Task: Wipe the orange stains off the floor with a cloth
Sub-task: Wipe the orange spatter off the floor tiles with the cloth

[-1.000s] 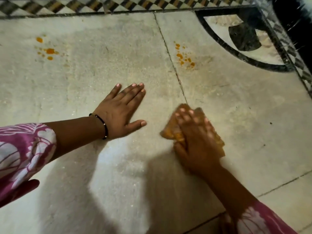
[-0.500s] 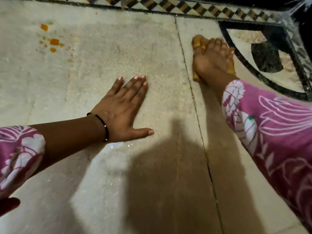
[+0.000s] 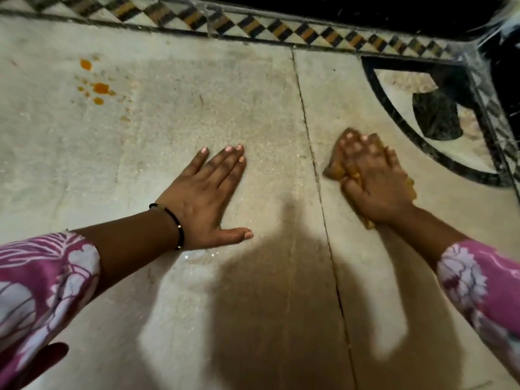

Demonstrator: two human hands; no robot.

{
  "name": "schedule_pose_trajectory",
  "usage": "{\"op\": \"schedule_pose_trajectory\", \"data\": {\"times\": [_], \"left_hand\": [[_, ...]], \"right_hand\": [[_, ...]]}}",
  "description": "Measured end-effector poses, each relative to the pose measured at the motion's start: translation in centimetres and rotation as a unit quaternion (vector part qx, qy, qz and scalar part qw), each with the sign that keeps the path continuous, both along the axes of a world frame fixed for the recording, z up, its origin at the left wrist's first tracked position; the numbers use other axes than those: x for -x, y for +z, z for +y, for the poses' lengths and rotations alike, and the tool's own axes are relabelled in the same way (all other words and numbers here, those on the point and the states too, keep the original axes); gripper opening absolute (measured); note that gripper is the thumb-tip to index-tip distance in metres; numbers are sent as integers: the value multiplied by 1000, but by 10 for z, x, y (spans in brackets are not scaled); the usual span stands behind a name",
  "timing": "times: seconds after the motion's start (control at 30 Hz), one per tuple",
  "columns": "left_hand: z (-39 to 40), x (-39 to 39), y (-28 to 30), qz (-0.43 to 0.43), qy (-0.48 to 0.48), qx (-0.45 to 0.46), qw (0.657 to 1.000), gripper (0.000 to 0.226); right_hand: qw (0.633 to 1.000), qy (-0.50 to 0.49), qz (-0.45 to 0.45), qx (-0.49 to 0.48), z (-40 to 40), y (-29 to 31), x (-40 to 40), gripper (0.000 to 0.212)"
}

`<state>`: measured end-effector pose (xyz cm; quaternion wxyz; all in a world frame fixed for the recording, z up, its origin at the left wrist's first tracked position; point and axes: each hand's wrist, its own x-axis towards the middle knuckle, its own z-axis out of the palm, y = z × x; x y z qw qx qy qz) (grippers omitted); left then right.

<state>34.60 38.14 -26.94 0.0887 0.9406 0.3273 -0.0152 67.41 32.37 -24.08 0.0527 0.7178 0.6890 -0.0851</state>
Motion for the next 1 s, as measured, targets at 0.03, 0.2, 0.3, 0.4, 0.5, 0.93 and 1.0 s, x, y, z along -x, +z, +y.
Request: {"op": "schedule_pose_trajectory", "data": {"times": [0.03,0.2,0.3,0.4,0.5,0.93,1.0], "left_hand": [[0,0,0,1,0,-2,1000,114],[-1,0,0,7,-4,-10,1000,115],[0,-2,1,13,-1,-5,1000,115],[-1,-2,3,21,4,-1,1000,115],[0,-1,4,18,4,3,1000,115],[-1,-2,1,19,0,-12,1000,114],[-1,-3,2,23,0,-12,1000,115]], "right_hand": [[1000,-30,-5,-5,15,0,-6,76],[991,-125,20,-33,99,-13,41,73],[998,-42,16,-34,102,-17,88,71],[998,58,18,-26,48,-10,95,70],[997,77,7,0,-18,0,58,74],[990,-101,85,-50,93,-11,62,57],[995,-24,71,-63,72,-15,97,60]]}}
